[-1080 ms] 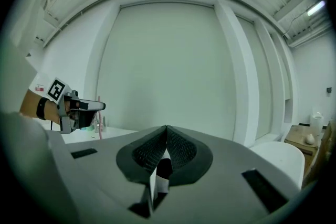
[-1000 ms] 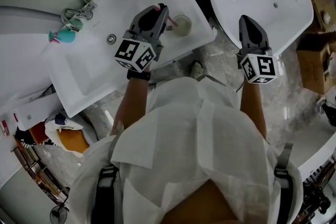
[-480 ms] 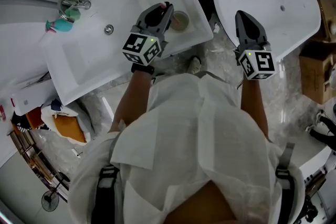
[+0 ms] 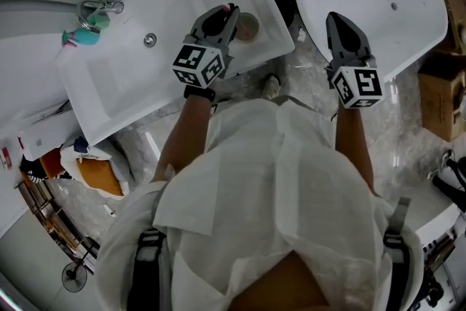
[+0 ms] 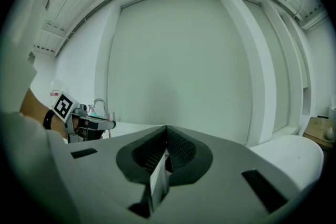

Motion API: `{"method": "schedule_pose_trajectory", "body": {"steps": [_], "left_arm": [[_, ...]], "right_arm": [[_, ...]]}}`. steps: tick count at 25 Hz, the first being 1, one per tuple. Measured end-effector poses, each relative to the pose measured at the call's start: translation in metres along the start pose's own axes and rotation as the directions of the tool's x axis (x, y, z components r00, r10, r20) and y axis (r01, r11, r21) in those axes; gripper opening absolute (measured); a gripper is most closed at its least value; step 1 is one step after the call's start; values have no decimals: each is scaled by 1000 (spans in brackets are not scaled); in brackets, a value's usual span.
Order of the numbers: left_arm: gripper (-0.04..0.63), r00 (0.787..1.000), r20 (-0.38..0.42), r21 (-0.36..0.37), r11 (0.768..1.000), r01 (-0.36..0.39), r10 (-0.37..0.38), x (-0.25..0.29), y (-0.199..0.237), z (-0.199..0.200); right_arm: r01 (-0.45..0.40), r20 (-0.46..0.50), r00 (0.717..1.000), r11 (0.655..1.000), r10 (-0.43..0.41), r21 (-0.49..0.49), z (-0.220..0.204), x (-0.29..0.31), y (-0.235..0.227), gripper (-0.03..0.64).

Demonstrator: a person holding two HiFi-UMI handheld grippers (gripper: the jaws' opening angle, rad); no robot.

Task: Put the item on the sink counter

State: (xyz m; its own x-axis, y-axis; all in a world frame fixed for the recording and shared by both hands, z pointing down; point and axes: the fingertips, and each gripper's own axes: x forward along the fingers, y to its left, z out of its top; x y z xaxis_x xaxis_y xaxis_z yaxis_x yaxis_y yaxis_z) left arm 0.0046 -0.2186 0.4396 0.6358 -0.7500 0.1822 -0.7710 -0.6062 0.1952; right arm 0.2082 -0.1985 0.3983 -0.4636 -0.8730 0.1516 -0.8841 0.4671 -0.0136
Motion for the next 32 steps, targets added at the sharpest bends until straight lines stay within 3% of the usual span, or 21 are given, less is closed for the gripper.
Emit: {"method": "schedule_pose_trajectory", "body": {"steps": [32], "left_arm": [[54,995,-104,26,1000,3,0,10,2,-49]], "right_arm": [[4,-8,1000,1000,-4,-10,0,1,-1,9]]}}
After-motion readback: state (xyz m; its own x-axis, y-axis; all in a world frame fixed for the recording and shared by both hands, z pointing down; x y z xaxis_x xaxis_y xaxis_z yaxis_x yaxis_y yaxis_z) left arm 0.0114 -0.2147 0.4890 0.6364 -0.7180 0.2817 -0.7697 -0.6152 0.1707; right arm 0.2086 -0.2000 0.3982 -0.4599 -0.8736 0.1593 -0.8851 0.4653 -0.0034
